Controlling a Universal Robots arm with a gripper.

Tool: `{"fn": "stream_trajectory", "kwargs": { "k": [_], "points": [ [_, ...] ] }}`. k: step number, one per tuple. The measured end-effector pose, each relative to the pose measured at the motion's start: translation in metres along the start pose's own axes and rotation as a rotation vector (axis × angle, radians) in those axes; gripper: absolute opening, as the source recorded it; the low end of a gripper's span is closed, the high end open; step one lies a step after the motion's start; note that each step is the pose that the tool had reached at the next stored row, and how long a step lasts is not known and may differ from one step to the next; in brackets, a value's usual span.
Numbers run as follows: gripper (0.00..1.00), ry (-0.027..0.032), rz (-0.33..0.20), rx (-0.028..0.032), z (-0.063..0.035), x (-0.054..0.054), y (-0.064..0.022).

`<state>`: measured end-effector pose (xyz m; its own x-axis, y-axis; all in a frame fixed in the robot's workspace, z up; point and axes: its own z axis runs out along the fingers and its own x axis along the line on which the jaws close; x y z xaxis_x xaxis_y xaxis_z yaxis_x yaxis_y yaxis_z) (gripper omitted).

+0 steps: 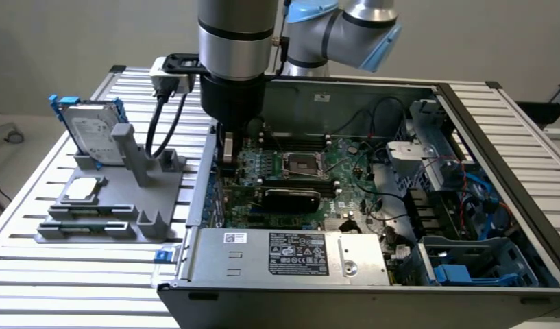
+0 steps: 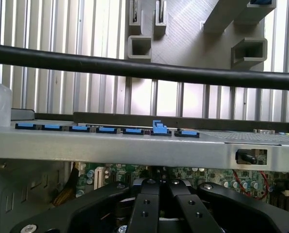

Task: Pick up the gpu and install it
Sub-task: 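Press down on the gpu until it lock into place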

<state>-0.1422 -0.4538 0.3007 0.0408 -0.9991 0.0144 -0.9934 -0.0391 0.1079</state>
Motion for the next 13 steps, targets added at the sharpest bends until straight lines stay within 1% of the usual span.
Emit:
{"fn": "stream_trajectory", "kwargs": {
  "k": [13],
  "points": [
    [0.11, -0.0001, 0.0, -0.0013, 0.0001, -0.0009, 0.001]
  ]
}}
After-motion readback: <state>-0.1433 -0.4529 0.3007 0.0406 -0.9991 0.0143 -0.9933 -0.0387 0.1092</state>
